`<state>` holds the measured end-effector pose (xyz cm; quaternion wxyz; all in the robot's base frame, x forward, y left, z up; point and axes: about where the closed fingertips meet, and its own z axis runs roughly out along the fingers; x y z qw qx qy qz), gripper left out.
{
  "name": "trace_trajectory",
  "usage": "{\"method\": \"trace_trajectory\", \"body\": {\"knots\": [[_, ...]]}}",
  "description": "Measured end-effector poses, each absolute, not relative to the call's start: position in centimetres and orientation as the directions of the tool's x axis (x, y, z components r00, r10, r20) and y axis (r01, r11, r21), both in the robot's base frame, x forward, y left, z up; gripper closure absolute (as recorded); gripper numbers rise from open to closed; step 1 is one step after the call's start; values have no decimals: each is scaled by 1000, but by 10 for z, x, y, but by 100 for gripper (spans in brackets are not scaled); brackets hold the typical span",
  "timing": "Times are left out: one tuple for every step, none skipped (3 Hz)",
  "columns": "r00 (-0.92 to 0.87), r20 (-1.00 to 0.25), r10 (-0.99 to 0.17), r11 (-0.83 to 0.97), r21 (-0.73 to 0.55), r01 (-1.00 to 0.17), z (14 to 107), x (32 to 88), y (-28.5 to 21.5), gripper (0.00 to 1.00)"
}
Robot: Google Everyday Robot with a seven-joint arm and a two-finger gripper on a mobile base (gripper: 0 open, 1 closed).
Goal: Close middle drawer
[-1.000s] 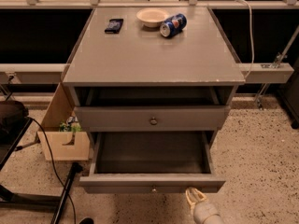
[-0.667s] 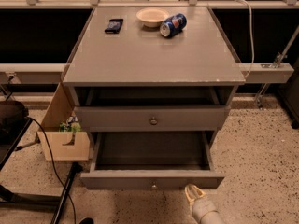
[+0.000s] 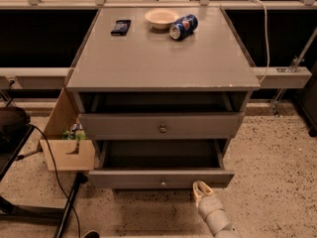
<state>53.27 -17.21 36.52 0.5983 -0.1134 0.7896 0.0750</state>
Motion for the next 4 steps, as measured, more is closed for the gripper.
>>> {"method": "trace_trajectory", "body": {"knots": [[-226, -973, -40, 966, 20, -256, 373, 574, -154, 100], [-226, -973, -40, 966, 20, -256, 373, 574, -154, 100], [-210, -977, -46, 968, 9, -252, 372, 583, -154, 100], [-193, -980, -55, 968, -5, -251, 372, 596, -153, 100]]}}
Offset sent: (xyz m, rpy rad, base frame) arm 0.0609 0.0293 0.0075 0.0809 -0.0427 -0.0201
